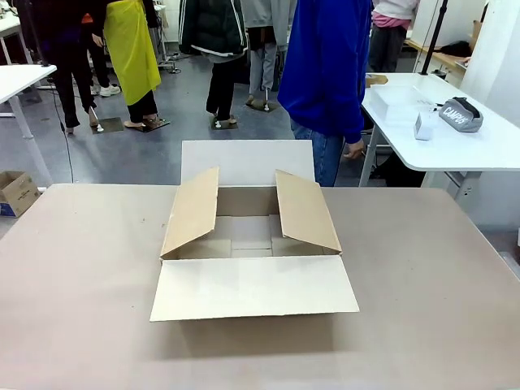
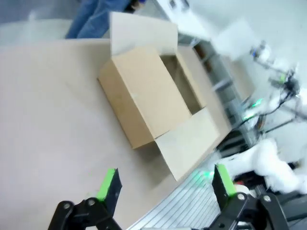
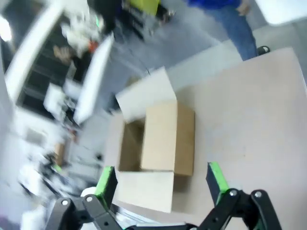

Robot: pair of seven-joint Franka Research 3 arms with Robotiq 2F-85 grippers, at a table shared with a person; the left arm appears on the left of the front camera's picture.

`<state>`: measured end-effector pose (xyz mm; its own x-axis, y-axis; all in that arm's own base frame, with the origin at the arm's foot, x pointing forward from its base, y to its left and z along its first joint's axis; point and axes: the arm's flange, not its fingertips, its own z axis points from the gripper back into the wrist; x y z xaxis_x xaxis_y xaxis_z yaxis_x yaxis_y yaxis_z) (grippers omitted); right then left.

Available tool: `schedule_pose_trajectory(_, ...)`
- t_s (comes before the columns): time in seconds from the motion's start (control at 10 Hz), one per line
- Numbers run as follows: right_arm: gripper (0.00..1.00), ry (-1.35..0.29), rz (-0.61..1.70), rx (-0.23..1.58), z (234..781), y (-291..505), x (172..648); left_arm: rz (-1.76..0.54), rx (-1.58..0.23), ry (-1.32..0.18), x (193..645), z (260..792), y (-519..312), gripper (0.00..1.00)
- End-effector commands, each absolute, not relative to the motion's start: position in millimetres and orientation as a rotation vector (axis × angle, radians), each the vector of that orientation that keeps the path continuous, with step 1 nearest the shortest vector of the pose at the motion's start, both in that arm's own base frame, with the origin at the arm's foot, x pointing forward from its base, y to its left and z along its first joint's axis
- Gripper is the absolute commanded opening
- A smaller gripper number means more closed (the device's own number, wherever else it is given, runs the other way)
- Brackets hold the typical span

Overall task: Pack the gift set into the box.
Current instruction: Place both hands on the side flaps of the Package Box and spread them outward.

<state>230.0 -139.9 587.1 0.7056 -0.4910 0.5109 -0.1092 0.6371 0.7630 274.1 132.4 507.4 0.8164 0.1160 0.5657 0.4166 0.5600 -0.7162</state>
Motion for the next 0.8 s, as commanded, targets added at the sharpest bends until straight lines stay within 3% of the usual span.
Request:
schedule_pose_trajectory(0.0, 1.00, -0.847, -0.481, 1.074, 465.1, -179.3, 178.7, 0.142, -1.235, -0.717, 250.4, 435.2, 201.5, 1.00)
schedule_pose_trajectory(0.2, 1.00, -0.673, -0.505, 1.169, 377.1, -193.6, 169.5, 0.349, -1.283, -0.793, 243.9, 395.8, 214.5, 1.00)
schedule_pose_trajectory(0.3, 1.00, -0.575, -0.382, 1.189, 348.8, -186.5, 170.1, 0.125, -1.180, -0.707, 228.5, 440.5, 231.8, 1.00)
schedule_pose_trajectory(0.5, 1.00, -0.432, -0.148, 1.039, 346.3, -157.9, 181.3, 0.125, -1.180, -0.707, 228.5, 440.5, 231.8, 1.00)
schedule_pose_trajectory(0.6, 1.00, -0.592, -0.420, 1.227, 390.1, -270.0, 164.0, 0.125, -1.180, -0.707, 228.5, 440.5, 231.8, 1.00)
schedule_pose_trajectory(0.7, 1.00, -0.592, -0.420, 1.227, 390.1, -270.0, 164.0, 0.125, -1.180, -0.707, 228.5, 440.5, 231.8, 1.00)
